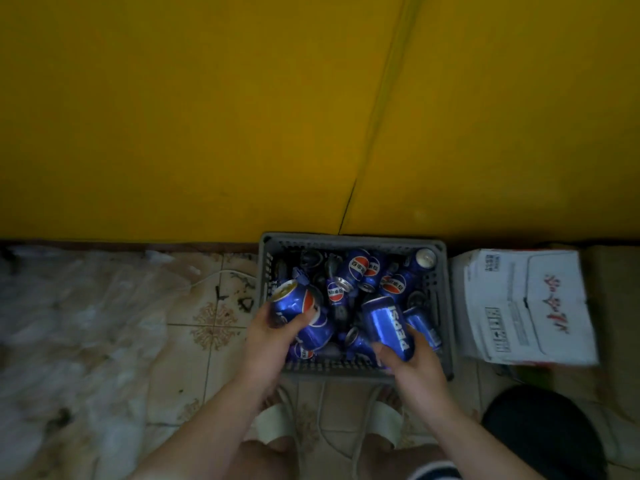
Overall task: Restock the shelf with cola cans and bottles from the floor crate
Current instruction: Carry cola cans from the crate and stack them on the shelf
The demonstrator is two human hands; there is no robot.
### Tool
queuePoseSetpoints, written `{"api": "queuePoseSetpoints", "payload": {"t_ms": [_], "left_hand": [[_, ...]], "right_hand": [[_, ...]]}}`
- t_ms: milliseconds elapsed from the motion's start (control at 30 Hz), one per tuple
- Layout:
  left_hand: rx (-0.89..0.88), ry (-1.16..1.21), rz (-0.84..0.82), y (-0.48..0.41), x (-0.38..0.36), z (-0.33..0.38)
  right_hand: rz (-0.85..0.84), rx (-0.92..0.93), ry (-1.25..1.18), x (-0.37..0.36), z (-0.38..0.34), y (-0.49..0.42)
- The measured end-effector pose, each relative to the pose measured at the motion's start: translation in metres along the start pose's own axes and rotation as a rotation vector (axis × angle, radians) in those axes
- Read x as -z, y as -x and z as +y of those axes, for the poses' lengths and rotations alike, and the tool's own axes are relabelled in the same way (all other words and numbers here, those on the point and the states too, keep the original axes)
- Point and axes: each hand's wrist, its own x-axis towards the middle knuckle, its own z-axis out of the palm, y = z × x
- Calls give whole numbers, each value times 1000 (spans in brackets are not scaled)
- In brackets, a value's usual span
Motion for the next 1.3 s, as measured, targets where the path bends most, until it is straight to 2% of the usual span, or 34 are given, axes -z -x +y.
{"api": "queuePoseSetpoints", "payload": {"t_ms": [133, 400, 533, 667, 733, 833, 1067, 1167, 1300], "left_hand": [[-15, 60, -128, 75, 24, 61], [-104, 205, -295, 243, 77, 184], [-187, 262, -364, 322, 107, 240], [-258, 325, -391, 375, 124, 275], [-247, 410, -417, 397, 130, 287], [-196, 496, -464, 422, 137, 297], [-218, 472, -300, 437, 134, 292], [-201, 521, -250, 441, 129, 289], [-280, 489, -173, 446, 120, 288]], "right_hand": [[-27, 13, -157, 22, -59, 77], [-141, 194, -341, 70, -193, 253], [-298, 296, -468, 80, -242, 327], [-573, 379, -620, 90, -275, 384], [-694, 400, -666, 93, -286, 404], [-776, 421, -741, 91, -297, 424], [-812, 414, -766, 87, -308, 434], [-779, 353, -780, 94, -309, 428], [-715, 312, -703, 93, -320, 416]]}}
